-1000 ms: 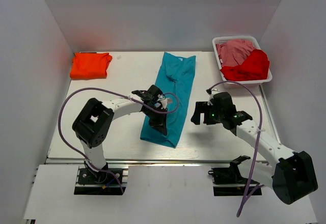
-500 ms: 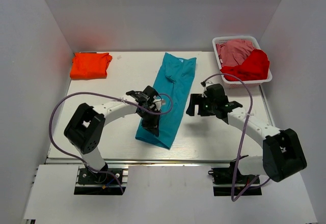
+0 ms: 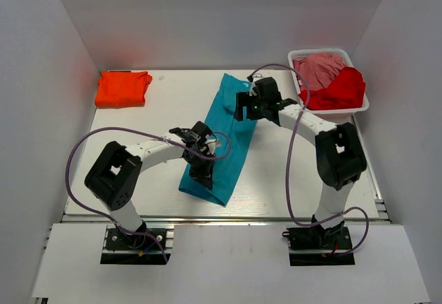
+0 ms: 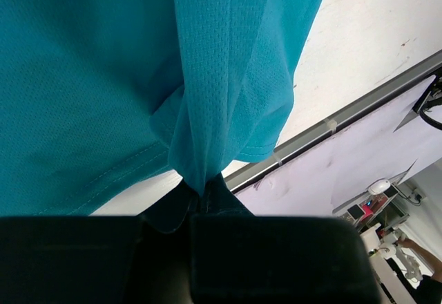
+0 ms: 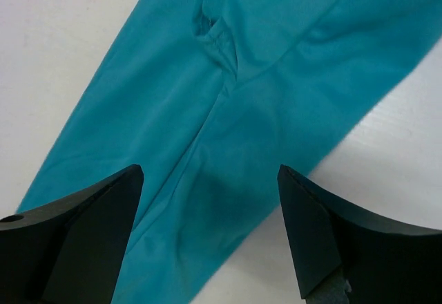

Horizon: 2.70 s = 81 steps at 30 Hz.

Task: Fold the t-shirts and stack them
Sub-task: Rotate the tshirt 90 degrees

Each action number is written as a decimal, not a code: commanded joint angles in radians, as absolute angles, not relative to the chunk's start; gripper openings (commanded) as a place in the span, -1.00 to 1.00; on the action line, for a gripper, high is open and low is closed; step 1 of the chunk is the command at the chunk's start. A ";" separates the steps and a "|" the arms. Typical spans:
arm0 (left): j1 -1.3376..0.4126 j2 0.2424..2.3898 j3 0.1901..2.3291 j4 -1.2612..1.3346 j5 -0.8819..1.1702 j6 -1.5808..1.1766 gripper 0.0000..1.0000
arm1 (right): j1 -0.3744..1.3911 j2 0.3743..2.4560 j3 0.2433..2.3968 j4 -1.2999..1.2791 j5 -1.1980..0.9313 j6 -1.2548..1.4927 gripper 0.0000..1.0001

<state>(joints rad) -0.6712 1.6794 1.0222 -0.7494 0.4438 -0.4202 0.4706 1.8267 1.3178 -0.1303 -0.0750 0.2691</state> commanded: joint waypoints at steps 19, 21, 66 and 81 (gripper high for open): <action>-0.669 1.643 1.005 -0.727 0.439 -0.408 -1.00 | 0.580 2.301 1.890 -0.336 0.330 0.009 0.27; -0.669 1.634 1.005 -0.727 0.439 -0.408 -1.00 | 0.584 2.313 1.902 -0.331 0.324 0.005 0.16; -0.681 1.514 1.172 -0.801 0.236 -0.365 0.98 | 0.584 2.172 1.962 -0.279 -0.029 0.022 0.81; -0.667 1.744 0.965 -0.611 0.525 -0.305 0.98 | 0.397 2.457 2.097 -0.272 -0.279 0.242 0.40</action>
